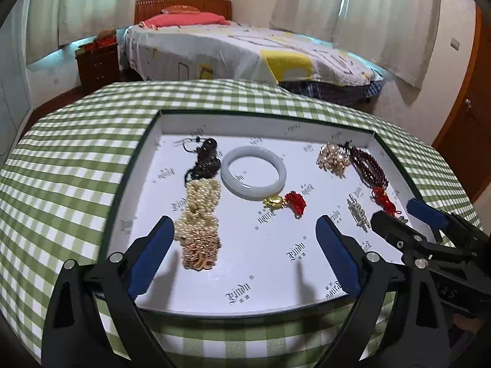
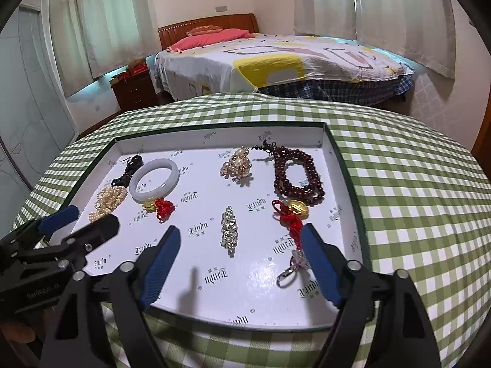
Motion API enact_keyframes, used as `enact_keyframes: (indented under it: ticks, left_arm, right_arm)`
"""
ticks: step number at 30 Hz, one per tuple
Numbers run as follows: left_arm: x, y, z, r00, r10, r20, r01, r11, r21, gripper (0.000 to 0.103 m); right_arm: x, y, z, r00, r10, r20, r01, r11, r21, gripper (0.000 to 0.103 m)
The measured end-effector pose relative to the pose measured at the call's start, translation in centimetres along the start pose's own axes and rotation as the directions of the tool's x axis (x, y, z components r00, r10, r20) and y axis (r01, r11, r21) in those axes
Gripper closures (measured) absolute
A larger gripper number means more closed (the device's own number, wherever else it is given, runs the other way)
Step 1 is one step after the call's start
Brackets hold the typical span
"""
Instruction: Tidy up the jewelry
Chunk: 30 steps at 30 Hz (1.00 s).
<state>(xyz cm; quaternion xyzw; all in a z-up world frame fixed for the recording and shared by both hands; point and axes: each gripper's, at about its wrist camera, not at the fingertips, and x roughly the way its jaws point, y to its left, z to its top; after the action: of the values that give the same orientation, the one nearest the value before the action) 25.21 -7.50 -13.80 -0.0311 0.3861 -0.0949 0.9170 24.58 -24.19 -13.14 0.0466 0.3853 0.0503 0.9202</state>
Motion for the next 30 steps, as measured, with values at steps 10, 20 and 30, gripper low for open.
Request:
enact_keyframes:
  ticks: [10, 20, 30]
  left_arm:
    - [-3.0, 0.3, -0.6, 0.998, 0.053, 0.041, -0.054, 0.998, 0.022, 0.006]
    - [-8.0, 0.1, -1.7, 0.994, 0.058, 0.092, -0.061, 0.998, 0.032, 0.006]
    - [-14.5, 0.4, -2.3, 0.979, 0.074, 0.192, -0.076, 0.997, 0.007, 0.006]
  right_arm:
    - [-2.6, 0.3, -0.6, 0.998, -0.039, 0.04, 0.039, 0.999, 0.012, 0.019]
    - [-6.7, 1.4, -1.6, 0.996, -0.03, 0.089, 0.031, 1.0, -0.001, 0.019]
    - [-12.6, 2.7, -1.9, 0.981, -0.021, 0.194, 0.023, 1.0, -0.011, 0.019]
